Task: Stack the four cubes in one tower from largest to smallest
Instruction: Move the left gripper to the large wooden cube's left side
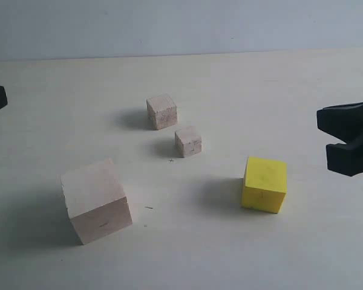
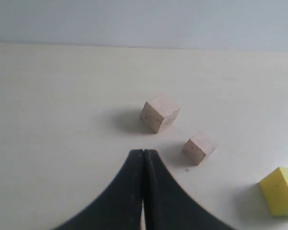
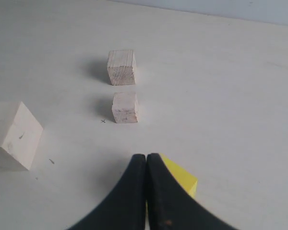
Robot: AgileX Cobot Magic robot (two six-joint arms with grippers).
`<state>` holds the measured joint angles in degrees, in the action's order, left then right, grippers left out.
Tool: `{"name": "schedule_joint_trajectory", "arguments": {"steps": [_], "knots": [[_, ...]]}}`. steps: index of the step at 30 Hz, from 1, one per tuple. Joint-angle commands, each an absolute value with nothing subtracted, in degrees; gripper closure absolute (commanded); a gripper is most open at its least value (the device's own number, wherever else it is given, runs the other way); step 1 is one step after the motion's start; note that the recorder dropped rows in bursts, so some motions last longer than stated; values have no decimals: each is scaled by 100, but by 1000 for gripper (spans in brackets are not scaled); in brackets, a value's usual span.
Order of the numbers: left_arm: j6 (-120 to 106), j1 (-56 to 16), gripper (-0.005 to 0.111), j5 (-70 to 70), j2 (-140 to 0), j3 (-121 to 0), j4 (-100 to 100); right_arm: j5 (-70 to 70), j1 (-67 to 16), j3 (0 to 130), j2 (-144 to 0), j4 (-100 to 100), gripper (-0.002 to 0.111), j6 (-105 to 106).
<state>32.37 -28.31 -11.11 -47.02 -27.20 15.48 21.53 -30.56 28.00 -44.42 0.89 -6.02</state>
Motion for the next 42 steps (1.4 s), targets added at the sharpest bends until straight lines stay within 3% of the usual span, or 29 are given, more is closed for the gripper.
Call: {"name": "schedule_joint_trajectory", "arguments": {"steps": [1,14,23,29,34,42], "knots": [[3344,-2858,107,-1815,-5037,-2766,1420,2165,-3069,2856,-4459,152,108,-628],[1933,-2858,107,-2764,-6940,-2766,-89,2372,-3069,2856,-4459,153,108,-628],[1332,-2858,107,-2333,-7676,-2766,-446,2386,-3069,2856,-4459,153,108,-628],[-31,-2858,107,-1940,-8027,-2806,-1897,2386,-3069,2856,-4459,153,108,-628],[-1207,-2858,107,-1951,-8506,-3115,-3095,2386,-3069,2856,-4459,153,108,-628],[-1221,-2858,107,-1915,-9335,-3951,-3127,2386,-3069,2856,-4459,153,108,-628]]}}
